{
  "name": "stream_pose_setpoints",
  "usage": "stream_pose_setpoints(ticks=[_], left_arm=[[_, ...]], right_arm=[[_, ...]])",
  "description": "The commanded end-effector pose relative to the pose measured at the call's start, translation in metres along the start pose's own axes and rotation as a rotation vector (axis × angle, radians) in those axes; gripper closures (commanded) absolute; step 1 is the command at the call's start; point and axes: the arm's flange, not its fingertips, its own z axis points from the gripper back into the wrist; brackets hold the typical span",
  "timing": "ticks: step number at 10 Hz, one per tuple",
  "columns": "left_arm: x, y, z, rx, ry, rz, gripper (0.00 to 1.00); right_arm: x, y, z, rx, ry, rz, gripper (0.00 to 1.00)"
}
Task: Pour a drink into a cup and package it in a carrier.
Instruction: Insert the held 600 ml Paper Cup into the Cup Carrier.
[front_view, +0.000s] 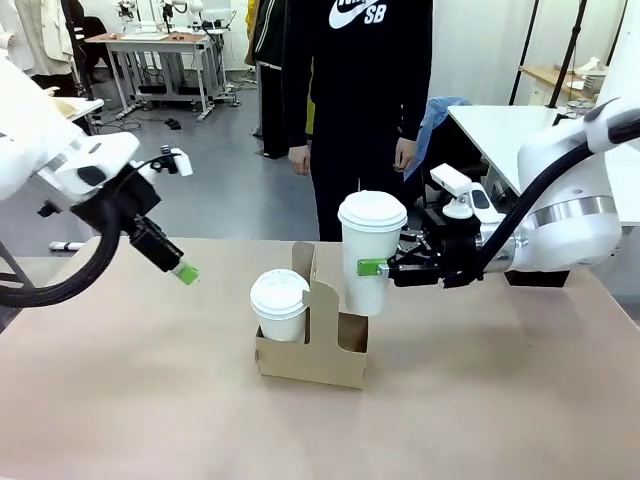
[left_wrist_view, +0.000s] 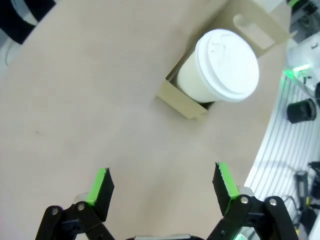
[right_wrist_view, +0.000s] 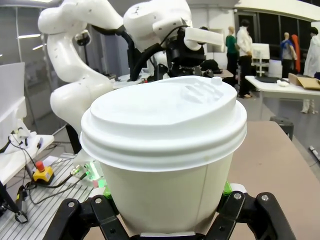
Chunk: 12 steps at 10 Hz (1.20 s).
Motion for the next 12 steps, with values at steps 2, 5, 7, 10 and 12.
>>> stream_pose_setpoints(ticks=[2,5,7,10,12], left_arm=[[-0.015,0.007,0.0,-0.08,-0.023,0.108,0.0],[-0.009,0.006,0.004,-0.019,-0.018,0.001,0.0],[-0.009,0.006,0.004,-0.019,-0.018,0.001,0.0],[-0.009,0.006,0.004,-0.019,-0.018,0.001,0.0],[-0.009,0.006,0.004,-0.019,-0.018,0.001,0.0]], right_arm=[[-0.012,0.008,-0.017,-0.03,-0.045,0.038,0.2],[-0.026,0.007,-0.032,0.006,-0.049,0.022,0.2],[-0.034,0.005,-0.037,0.023,-0.036,0.001,0.2],[-0.047,0.003,-0.041,0.049,-0.024,-0.033,0.2],[-0.058,0.0,-0.04,0.054,-0.007,-0.043,0.2]])
